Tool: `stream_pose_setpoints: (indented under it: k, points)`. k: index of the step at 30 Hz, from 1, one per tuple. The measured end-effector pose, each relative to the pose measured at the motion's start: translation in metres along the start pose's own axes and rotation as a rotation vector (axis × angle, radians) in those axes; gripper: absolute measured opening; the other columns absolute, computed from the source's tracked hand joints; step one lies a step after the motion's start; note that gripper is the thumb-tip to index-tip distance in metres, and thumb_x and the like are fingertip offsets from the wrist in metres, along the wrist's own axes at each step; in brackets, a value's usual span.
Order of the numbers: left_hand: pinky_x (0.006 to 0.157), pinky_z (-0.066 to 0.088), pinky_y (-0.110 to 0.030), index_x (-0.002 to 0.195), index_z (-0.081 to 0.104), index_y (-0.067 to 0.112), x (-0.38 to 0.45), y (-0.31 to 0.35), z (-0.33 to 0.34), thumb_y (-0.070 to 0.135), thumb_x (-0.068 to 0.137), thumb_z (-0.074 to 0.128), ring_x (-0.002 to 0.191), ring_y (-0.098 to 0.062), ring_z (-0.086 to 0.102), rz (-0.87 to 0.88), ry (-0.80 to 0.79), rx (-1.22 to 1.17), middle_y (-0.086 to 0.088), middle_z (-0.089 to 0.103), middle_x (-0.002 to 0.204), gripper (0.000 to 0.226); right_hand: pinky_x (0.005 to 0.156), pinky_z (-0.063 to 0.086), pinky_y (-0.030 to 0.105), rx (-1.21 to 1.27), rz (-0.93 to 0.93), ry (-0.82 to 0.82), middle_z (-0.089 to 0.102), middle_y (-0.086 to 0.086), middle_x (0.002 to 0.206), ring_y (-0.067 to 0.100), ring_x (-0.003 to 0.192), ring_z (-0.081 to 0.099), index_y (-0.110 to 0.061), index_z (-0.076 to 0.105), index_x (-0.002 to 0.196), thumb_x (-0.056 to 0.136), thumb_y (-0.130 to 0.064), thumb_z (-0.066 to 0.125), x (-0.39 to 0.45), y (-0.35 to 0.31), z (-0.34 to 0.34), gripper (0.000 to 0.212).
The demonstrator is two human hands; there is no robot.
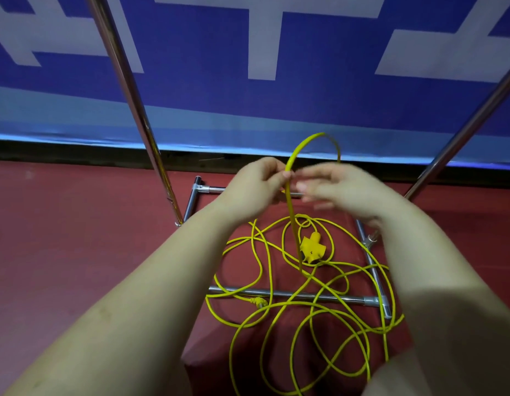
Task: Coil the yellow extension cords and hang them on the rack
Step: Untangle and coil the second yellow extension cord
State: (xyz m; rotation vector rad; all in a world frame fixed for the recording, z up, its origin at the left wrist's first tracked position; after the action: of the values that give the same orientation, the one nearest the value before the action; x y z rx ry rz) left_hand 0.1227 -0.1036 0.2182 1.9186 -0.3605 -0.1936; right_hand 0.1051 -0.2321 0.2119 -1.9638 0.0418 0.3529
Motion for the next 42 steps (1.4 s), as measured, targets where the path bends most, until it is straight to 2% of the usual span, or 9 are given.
stream_pose_setpoints:
  k: [4, 9, 14, 19, 24, 28, 34, 39, 42]
  points:
    - [0.059, 0.05, -0.018, 0.084, 0.056, 0.016, 0.0, 0.007, -0.017, 0.014, 0.1, 0.044, 0.053, -0.004, 0.057, 0.018, 0.137, -0.221, 0.0, 0.063, 0.073, 0.019, 0.08, 0.048, 0.03, -0.514, 0.066, -0.257, 0.067, -0.004, 0.096, 0.012, 0.09, 0.061, -0.021, 0.063, 0.106, 0.081, -0.036, 0.069, 0.0, 0.025, 0.031, 0.03]
    - [0.059, 0.049, -0.015, 0.094, 0.055, 0.016, -0.001, 0.013, -0.028, 0.017, 0.101, 0.041, 0.054, -0.002, 0.058, 0.01, 0.202, -0.44, 0.001, 0.064, 0.079, 0.016, 0.063, 0.043, 0.017, -0.534, -0.107, -0.088, 0.062, -0.008, 0.075, 0.003, 0.065, 0.056, -0.012, 0.063, 0.099, 0.087, -0.026, 0.064, 0.005, 0.004, 0.028, 0.018]
    - [0.082, 0.051, -0.026, 0.111, 0.057, 0.024, -0.004, -0.004, -0.005, 0.028, 0.097, 0.05, 0.095, -0.011, 0.062, -0.138, -0.089, -0.221, -0.001, 0.066, 0.111, 0.016, 0.066, 0.048, 0.03, -0.048, -0.189, 0.187, 0.068, 0.007, 0.076, 0.01, 0.054, 0.064, -0.014, 0.055, 0.082, 0.093, -0.018, 0.055, 0.005, -0.016, -0.001, 0.012]
    - [0.098, 0.047, -0.035, 0.12, 0.053, 0.026, -0.015, -0.015, 0.029, 0.027, 0.092, 0.058, 0.103, -0.022, 0.063, -0.212, -0.374, -0.135, -0.007, 0.064, 0.118, 0.029, 0.054, 0.05, 0.016, 0.465, -0.138, 0.458, 0.069, -0.002, 0.08, 0.007, 0.052, 0.066, -0.018, 0.053, 0.082, 0.097, -0.023, 0.049, -0.01, -0.017, -0.039, 0.017]
    - [0.078, 0.051, -0.033, 0.087, 0.048, 0.024, -0.002, -0.008, 0.015, 0.015, 0.097, 0.051, 0.08, -0.022, 0.065, -0.063, -0.18, 0.074, -0.008, 0.067, 0.094, 0.013, 0.071, 0.055, 0.025, 0.502, -0.162, 0.268, 0.068, 0.0, 0.091, 0.011, 0.07, 0.07, -0.018, 0.054, 0.105, 0.097, -0.024, 0.048, -0.004, -0.022, -0.019, 0.012]
    - [0.075, 0.053, -0.036, 0.084, 0.047, 0.024, 0.003, -0.004, -0.002, 0.016, 0.099, 0.047, 0.073, -0.025, 0.068, 0.0, 0.01, 0.092, 0.0, 0.065, 0.084, 0.016, 0.085, 0.05, 0.031, 0.066, -0.08, 0.098, 0.065, -0.005, 0.096, 0.009, 0.084, 0.065, -0.017, 0.046, 0.127, 0.088, -0.02, 0.063, 0.002, -0.004, 0.002, 0.043]
    - [0.057, 0.055, -0.024, 0.094, 0.047, 0.014, 0.002, 0.002, -0.023, 0.015, 0.1, 0.043, 0.053, -0.017, 0.065, -0.031, 0.128, -0.262, -0.002, 0.066, 0.079, 0.008, 0.071, 0.046, 0.023, -0.4, -0.083, -0.042, 0.061, -0.007, 0.077, 0.008, 0.074, 0.059, -0.019, 0.059, 0.094, 0.084, -0.018, 0.068, 0.007, 0.009, 0.028, 0.013]
    - [0.069, 0.053, -0.028, 0.106, 0.051, 0.016, 0.003, -0.002, -0.027, 0.025, 0.1, 0.045, 0.061, -0.013, 0.068, -0.115, 0.153, -0.401, -0.003, 0.069, 0.09, 0.012, 0.065, 0.047, 0.024, -0.217, -0.168, -0.001, 0.062, 0.002, 0.071, 0.01, 0.06, 0.057, -0.009, 0.06, 0.09, 0.089, -0.015, 0.061, 0.004, -0.01, 0.026, 0.006]
    - [0.086, 0.048, -0.033, 0.108, 0.054, 0.024, 0.0, -0.012, -0.007, 0.034, 0.097, 0.048, 0.088, -0.016, 0.069, -0.217, -0.061, -0.268, -0.002, 0.067, 0.111, 0.016, 0.058, 0.053, 0.021, 0.151, -0.144, 0.131, 0.065, 0.003, 0.074, 0.006, 0.052, 0.061, -0.016, 0.057, 0.085, 0.092, -0.014, 0.056, 0.001, -0.019, 0.006, 0.008]
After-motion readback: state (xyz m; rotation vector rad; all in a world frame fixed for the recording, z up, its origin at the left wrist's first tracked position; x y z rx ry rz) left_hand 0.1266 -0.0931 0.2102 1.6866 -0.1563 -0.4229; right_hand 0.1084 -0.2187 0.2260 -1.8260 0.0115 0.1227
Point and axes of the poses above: each hand's wrist, its own x-axis towards the middle knuckle, its own z-axis out of the palm, y = z × x, the point moved 8 cm from there along x, towards the middle knuckle
